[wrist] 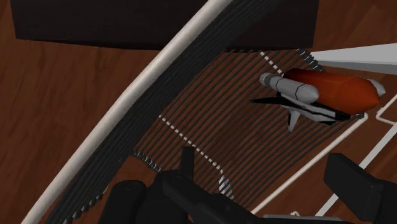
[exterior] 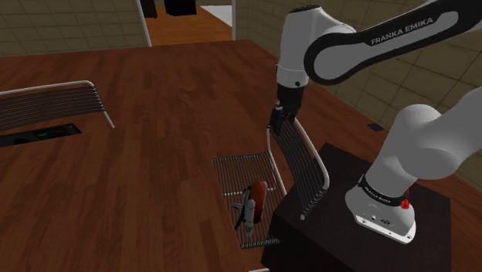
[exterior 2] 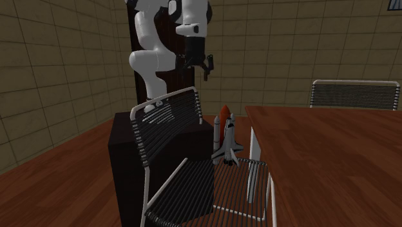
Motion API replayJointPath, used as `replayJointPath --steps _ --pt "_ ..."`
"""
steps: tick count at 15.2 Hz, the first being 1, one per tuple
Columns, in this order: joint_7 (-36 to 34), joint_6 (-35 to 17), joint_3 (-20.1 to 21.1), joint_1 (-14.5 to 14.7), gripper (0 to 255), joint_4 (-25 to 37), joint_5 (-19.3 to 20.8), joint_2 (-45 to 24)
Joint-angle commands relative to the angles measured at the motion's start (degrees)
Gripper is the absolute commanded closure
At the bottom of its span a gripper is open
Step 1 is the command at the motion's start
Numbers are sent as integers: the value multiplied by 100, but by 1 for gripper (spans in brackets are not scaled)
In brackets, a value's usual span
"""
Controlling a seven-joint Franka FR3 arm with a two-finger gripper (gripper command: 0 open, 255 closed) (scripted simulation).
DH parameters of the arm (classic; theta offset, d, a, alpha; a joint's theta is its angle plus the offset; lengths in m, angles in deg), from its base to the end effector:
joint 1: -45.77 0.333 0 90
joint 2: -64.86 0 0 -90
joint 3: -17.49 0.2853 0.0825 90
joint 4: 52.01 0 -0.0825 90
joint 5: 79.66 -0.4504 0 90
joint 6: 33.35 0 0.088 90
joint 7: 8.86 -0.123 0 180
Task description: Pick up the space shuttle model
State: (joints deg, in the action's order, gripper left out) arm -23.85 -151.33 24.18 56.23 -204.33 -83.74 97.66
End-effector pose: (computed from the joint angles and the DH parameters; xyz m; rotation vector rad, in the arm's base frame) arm 0.4138 0.1248 0.3405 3.1327 -0.0252 -0.0432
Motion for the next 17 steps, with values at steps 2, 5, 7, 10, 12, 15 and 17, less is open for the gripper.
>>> replayJointPath --steps 2,5,7,10,12,15,17 --pt "-122 -560 202 185 0 -49 -185 -498" --pt "-226 -1095 396 352 0 -37 -338 -1036" --pt "-297 -1444 526 455 0 9 -421 -1421" --pt "-413 -1947 720 593 0 130 -503 -2028" --pt "-502 -2264 845 676 0 245 -520 -2448" --pt "-667 -2706 1014 794 0 466 -476 -3093" --pt "-720 -2885 1045 823 0 511 -431 -3314"
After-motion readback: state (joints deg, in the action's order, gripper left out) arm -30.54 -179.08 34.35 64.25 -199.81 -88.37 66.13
